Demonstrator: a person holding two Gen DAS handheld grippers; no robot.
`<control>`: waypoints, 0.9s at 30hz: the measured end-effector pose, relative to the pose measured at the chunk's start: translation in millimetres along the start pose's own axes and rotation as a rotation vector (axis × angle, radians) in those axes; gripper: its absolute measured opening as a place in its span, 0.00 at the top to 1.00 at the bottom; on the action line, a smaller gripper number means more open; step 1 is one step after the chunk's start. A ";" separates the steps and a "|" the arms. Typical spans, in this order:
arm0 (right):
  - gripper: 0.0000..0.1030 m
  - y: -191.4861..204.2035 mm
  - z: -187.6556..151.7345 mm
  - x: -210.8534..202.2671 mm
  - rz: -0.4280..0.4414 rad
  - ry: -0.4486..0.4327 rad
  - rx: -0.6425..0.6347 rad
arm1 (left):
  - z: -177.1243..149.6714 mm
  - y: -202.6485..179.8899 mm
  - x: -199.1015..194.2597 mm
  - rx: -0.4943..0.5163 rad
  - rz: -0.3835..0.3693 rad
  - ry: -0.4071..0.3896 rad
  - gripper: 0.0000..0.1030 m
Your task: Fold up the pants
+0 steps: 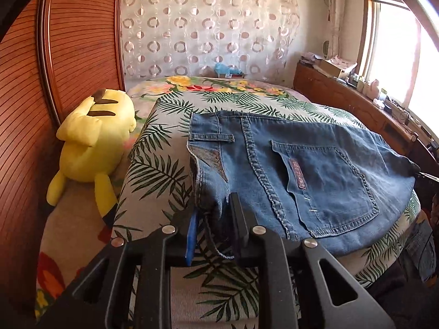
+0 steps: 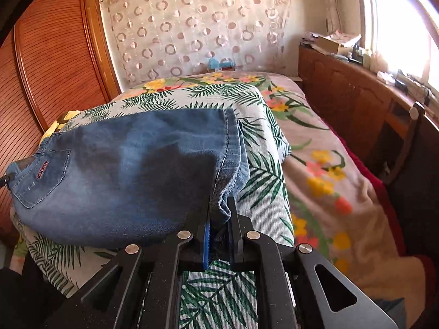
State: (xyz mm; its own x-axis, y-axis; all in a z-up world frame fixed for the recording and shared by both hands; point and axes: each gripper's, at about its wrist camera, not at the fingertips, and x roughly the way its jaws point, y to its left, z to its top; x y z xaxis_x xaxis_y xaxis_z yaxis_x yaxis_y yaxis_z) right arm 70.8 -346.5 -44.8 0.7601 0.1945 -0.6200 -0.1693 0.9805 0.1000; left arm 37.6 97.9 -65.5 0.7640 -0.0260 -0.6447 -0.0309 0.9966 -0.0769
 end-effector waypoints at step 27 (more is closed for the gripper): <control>0.89 -4.4 -12.4 -16.0 -0.015 -0.003 -0.009 | 21.7 -68.5 19.6 0.116 -0.129 0.001 0.19</control>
State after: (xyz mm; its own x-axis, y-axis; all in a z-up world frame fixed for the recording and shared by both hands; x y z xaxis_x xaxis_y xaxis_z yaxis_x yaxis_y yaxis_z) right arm 51.6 -354.3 -45.0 0.7645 0.1795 -0.6191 -0.1633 0.9830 0.0835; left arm 68.7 30.9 -56.3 0.7564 -0.1545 -0.6356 0.1422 0.9873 -0.0707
